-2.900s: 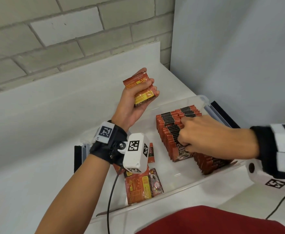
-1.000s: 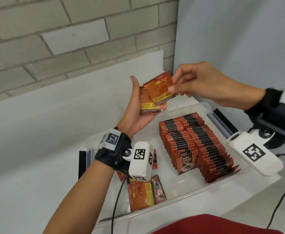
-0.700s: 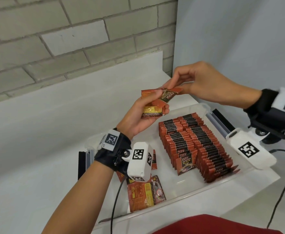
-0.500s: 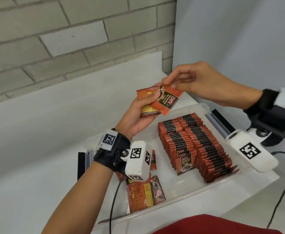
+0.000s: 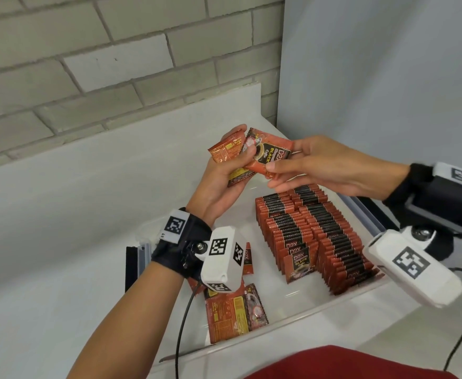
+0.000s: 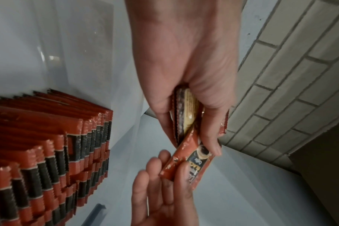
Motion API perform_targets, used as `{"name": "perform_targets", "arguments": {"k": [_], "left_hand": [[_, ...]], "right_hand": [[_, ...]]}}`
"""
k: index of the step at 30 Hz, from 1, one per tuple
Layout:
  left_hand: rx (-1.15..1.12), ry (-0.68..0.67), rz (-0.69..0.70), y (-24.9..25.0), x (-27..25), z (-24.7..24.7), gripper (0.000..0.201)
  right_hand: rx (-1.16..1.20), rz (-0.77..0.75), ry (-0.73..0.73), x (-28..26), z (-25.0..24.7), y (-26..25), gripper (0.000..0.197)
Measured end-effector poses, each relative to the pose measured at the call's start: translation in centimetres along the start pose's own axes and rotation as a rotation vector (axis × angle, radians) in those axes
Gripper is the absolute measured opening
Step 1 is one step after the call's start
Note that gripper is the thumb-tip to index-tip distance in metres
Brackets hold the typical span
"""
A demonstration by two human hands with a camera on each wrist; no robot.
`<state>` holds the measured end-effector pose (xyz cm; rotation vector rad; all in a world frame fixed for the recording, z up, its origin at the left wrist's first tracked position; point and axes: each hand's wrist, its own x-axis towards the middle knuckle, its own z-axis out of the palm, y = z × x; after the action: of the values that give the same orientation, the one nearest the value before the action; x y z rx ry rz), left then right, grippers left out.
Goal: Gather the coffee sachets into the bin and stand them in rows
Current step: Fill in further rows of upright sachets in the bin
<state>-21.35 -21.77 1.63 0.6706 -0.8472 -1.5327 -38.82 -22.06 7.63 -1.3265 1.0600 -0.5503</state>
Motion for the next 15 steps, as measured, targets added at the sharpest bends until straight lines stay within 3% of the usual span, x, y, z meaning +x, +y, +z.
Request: {"name": "perform_targets", "arguments": {"k": [5, 9, 15], "left_hand": [[-0.019, 0.027, 0.015, 0.3, 0.3, -0.4, 0.028], [0.059, 0.077, 0.078, 0.2, 0.3, -0.4, 0.038], [0.061, 0.081, 0.072, 0.2, 0.1, 0.0, 0.039]], "right_hand": [[-0.083, -0.011, 0.021, 0.0, -0.3, -0.1, 0.030], [-0.140, -0.027, 0.045, 0.0, -1.0, -0.1, 0.038], [-0.332, -0.087, 0.091, -0.8, -1.9, -0.4, 0.030]]}}
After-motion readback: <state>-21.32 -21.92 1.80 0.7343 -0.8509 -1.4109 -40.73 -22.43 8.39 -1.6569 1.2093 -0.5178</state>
